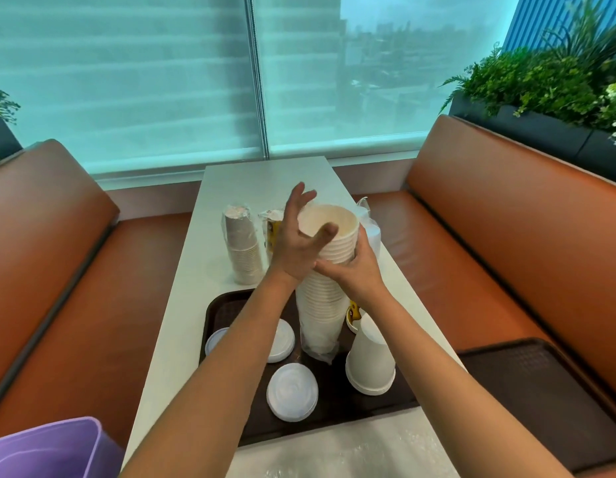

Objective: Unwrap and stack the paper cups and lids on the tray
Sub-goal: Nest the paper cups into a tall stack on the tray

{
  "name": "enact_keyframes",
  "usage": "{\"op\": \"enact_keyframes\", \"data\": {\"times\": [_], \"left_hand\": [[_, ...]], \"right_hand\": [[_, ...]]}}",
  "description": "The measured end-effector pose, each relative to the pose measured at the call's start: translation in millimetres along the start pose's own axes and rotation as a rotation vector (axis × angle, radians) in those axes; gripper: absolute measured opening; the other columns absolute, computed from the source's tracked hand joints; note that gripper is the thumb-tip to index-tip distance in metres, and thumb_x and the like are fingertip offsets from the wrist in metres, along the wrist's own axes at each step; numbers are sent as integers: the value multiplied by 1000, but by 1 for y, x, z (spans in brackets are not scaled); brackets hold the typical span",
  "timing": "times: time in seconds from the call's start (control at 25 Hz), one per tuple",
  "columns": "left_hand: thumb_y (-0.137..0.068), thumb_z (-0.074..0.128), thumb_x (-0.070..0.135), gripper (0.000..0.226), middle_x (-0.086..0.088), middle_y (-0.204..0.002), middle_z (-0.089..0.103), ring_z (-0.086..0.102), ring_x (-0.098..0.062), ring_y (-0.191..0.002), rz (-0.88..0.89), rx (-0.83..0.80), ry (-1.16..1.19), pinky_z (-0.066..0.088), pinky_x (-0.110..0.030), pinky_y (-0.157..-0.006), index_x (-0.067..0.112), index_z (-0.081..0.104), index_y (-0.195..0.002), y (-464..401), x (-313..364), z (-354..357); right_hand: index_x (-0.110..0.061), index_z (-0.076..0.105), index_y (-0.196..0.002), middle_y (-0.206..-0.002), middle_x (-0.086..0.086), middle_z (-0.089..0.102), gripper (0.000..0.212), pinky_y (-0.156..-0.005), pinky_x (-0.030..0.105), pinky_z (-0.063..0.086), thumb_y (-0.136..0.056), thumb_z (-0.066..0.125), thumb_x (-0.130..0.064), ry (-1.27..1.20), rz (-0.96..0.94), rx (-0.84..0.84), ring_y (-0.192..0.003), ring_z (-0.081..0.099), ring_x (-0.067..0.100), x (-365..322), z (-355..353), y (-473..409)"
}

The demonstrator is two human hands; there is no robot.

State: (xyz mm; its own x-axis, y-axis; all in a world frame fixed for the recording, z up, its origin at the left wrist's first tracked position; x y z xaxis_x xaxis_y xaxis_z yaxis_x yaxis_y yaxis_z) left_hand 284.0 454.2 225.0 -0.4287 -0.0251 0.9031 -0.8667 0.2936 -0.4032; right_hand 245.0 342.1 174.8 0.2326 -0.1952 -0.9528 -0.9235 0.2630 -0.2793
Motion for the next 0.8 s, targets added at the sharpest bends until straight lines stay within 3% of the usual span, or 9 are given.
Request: {"op": "enact_keyframes", "data": {"times": [0.16, 0.24, 0.32, 0.4, 0.48, 0.6, 0.72, 0.8], "left_hand": [[-32, 62, 90, 122, 3, -122, 54, 53, -14, -114, -165, -19, -9, 43, -4, -80, 24, 38, -131, 27, -61, 8], [-30, 64, 89, 115, 11, -115, 55, 55, -7, -107, -237, -71, 36, 46, -4, -75, 29, 39, -125, 43, -81, 11], [-32, 69, 85, 100, 16, -112, 56, 57, 2, -101, -295, -104, 93, 47, -7, -75, 36, 42, -114, 51, -96, 12], [-35, 72, 81, 91, 15, -115, 57, 56, 1, -106, -321, -157, 78, 48, -12, -80, 40, 43, -110, 52, -98, 11], [-40, 76, 76, 85, 11, -120, 58, 55, -5, -112, -341, -199, 53, 48, -19, -88, 42, 43, -111, 53, -103, 10], [-64, 81, 47, 73, 5, -124, 56, 54, -13, -117, -372, -200, -13, 45, -24, -92, 36, 40, -124, 65, -113, 7], [-75, 77, 29, 75, 5, -121, 53, 51, -16, -120, -393, -247, -143, 42, -24, -93, 23, 36, -137, 78, -121, 8], [-74, 79, 25, 82, 4, -126, 51, 46, -18, -127, -449, -385, -174, 40, -28, -100, 21, 32, -141, 77, -126, 11]], "right_hand": [[-29, 38, -126, -116, -10, 58, 95, -79, 7, 45, -44, 85, -36, 95, 48, -83, -105, 56, -4, 21, 6, 9], [-27, 37, -127, -118, -8, 57, 96, -81, 10, 46, -46, 87, -36, 158, 109, -213, -110, 56, 5, 29, 6, 9], [-24, 32, -133, -124, -10, 52, 92, -87, 10, 44, -60, 87, -19, 128, 157, -323, -119, 49, 11, 27, 4, 6], [-24, 19, -146, -141, -11, 39, 103, -102, 17, 38, -66, 84, -18, 33, 128, -271, -130, 38, 8, 13, -4, -2], [-24, 18, -147, -142, -9, 37, 106, -104, 23, 37, -64, 84, -19, 4, 87, -152, -129, 40, 8, 2, -6, -7], [-22, 35, -134, -127, -1, 53, 89, -95, 25, 47, -62, 87, -14, 41, 87, -76, -115, 53, 15, 16, 3, -1], [-22, 39, -133, -125, 0, 57, 97, -99, 39, 48, -52, 91, -30, 53, 158, -133, -116, 55, 18, 30, 2, 6], [-24, 32, -138, -132, 0, 53, 110, -98, 33, 47, -45, 88, -41, 58, 142, -186, -120, 53, 17, 20, 1, 3]]}}
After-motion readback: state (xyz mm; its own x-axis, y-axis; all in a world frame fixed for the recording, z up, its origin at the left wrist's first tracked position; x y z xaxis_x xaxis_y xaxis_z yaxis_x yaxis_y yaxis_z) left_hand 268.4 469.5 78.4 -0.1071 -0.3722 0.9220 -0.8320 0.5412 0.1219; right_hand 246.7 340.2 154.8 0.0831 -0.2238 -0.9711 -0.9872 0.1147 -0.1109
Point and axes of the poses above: each hand's wrist, its own y-axis away from the middle knuckle, its own z-axis out of the palm, x = y × z, the point moved 9 cm from there along -y, towards the middle knuckle
